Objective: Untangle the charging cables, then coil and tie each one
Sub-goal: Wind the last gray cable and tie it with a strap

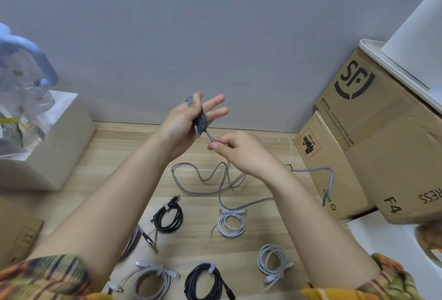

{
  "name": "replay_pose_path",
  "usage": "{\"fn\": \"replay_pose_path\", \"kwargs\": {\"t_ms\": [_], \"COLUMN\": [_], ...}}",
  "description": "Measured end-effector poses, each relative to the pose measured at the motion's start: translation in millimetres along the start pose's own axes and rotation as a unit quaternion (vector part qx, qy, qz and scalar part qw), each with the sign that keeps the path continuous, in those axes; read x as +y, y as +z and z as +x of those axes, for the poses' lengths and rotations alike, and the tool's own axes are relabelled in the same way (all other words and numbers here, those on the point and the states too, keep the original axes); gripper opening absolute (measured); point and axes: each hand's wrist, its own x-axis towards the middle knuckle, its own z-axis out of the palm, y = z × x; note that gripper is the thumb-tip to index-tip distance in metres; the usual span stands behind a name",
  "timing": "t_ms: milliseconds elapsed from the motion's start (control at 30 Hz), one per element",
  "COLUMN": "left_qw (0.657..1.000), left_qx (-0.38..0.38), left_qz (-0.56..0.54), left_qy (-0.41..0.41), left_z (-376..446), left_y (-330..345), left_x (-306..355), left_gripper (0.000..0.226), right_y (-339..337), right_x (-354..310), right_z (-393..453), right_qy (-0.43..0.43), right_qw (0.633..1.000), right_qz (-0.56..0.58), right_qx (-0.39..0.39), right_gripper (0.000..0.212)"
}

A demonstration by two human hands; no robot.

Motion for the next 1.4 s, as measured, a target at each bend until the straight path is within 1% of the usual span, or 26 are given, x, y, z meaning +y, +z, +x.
{"fn": "replay_pose_path", "kwargs": {"t_ms": [67, 100, 167, 200, 233, 267, 300, 333, 400, 467, 533, 600, 633, 667, 733, 767, 800, 933, 1033, 1100, 1133, 1167, 1233, 1333, 1367, 1400], "left_qw": [0.987, 0.969, 0.917, 0.889, 0.865, 0.850, 0.847, 0.853, 0.873, 0.909, 0.947, 0.958, 0.956, 0.945, 0.895, 0.867, 0.852, 0.839, 0.835, 0.829, 0.833, 0.846, 0.895, 0.974, 0.993, 1.000], "left_qx": [-0.011, -0.019, -0.031, -0.034, -0.043, -0.055, -0.069, -0.082, -0.100, -0.135, -0.191, -0.249, -0.273, -0.302, -0.362, -0.372, -0.355, -0.207, -0.062, -0.003, 0.012, 0.019, 0.013, 0.011, 0.008, -0.001], "left_qz": [0.158, 0.245, 0.396, 0.455, 0.498, 0.522, 0.526, 0.515, 0.477, 0.393, 0.246, 0.091, 0.012, -0.072, -0.240, -0.318, -0.374, -0.501, -0.547, -0.559, -0.552, -0.531, -0.446, -0.226, -0.120, -0.006], "left_qy": [-0.012, -0.006, 0.016, 0.028, 0.037, 0.040, 0.035, 0.026, -0.001, -0.037, -0.082, -0.110, -0.111, -0.106, -0.100, -0.098, -0.092, -0.051, 0.001, 0.023, 0.030, 0.035, 0.020, 0.018, 0.020, 0.019], "left_z": [-1.1, -2.7, -6.7, -9.0, -11.3, -13.5, -15.4, -16.9, -18.0, -18.8, -20.9, -22.1, -21.4, -19.7, -14.0, -11.7, -10.9, -8.7, -3.7, 1.2, 2.4, 2.7, 4.1, 5.0, 3.0, 0.8], "left_y": [-0.3, 0.2, 3.9, 5.0, 5.7, 6.5, 5.0, 3.7, 0.9, -2.2, -6.6, -10.1, -12.2, -12.8, -12.1, -10.2, -6.8, 3.6, 4.6, 3.4, 3.5, 4.9, 6.1, 5.2, 5.9, 5.7], "left_x": [-4.3, -6.4, -9.0, -9.9, -10.4, -11.1, -11.5, -11.5, -9.1, -6.2, -3.1, 1.2, 2.6, 3.1, 4.2, 4.6, 5.5, 6.9, 5.6, 1.3, -0.7, -3.0, -8.0, -16.2, -17.4, -18.4], "left_gripper": [0.050, 0.052, 0.046, 0.038, 0.031, 0.030, 0.031, 0.037, 0.055, 0.067, 0.065, 0.051, 0.042, 0.038, 0.043, 0.046, 0.048, 0.052, 0.049, 0.036, 0.030, 0.032, 0.038, 0.035, 0.029, 0.025], "right_y": [-2.9, -4.1, -8.0, -10.6, -13.4, -16.0, -19.3, -21.7, -26.0, -29.5, -33.2, -35.1, -34.5, -33.0, -26.8, -23.4, -19.0, -4.7, 2.8, 6.7, 8.5, 9.1, 8.6, 0.2, -2.9, -5.9], "right_x": [-2.5, -4.6, -10.6, -13.9, -16.6, -17.9, -19.2, -18.9, -16.2, -9.3, -2.5, 2.7, 5.2, 6.8, 11.5, 14.3, 16.5, 21.6, 21.1, 18.0, 15.7, 12.8, 8.8, 4.3, 4.5, 3.8], "right_z": [-3.1, -4.5, -7.3, -9.1, -11.0, -12.2, -13.7, -13.6, -11.0, -6.1, -1.5, 2.2, 4.2, 5.9, 8.1, 8.7, 9.5, 12.9, 10.6, 6.0, 3.9, 1.4, -2.5, -6.7, -7.0, -7.1], "right_qy": [-0.005, -0.010, -0.018, -0.021, -0.028, -0.036, -0.044, -0.049, -0.054, -0.066, -0.088, -0.097, -0.097, -0.100, -0.106, -0.107, -0.106, -0.073, -0.039, -0.028, -0.024, -0.023, -0.025, -0.034, -0.033, -0.032], "right_qw": [0.999, 0.998, 0.994, 0.991, 0.987, 0.984, 0.982, 0.981, 0.983, 0.984, 0.981, 0.974, 0.969, 0.965, 0.962, 0.963, 0.966, 0.983, 0.994, 0.996, 0.997, 0.998, 0.999, 0.996, 0.996, 0.995], "right_qz": [-0.039, -0.056, -0.099, -0.123, -0.144, -0.158, -0.165, -0.162, -0.132, -0.073, -0.008, 0.082, 0.120, 0.144, 0.155, 0.152, 0.147, 0.118, 0.095, 0.082, 0.069, 0.050, -0.007, -0.069, -0.073, -0.074], "right_qx": [0.004, 0.010, 0.034, 0.049, 0.062, 0.072, 0.084, 0.095, 0.120, 0.146, 0.172, 0.188, 0.191, 0.194, 0.198, 0.194, 0.186, 0.122, 0.044, 0.003, -0.014, -0.029, -0.046, -0.047, -0.048, -0.051], "right_gripper": [0.034, 0.032, 0.018, 0.016, 0.015, 0.016, 0.018, 0.017, 0.016, 0.019, 0.013, 0.013, 0.016, 0.018, 0.022, 0.023, 0.023, 0.022, 0.022, 0.024, 0.025, 0.027, 0.031, 0.030, 0.029, 0.028]}}
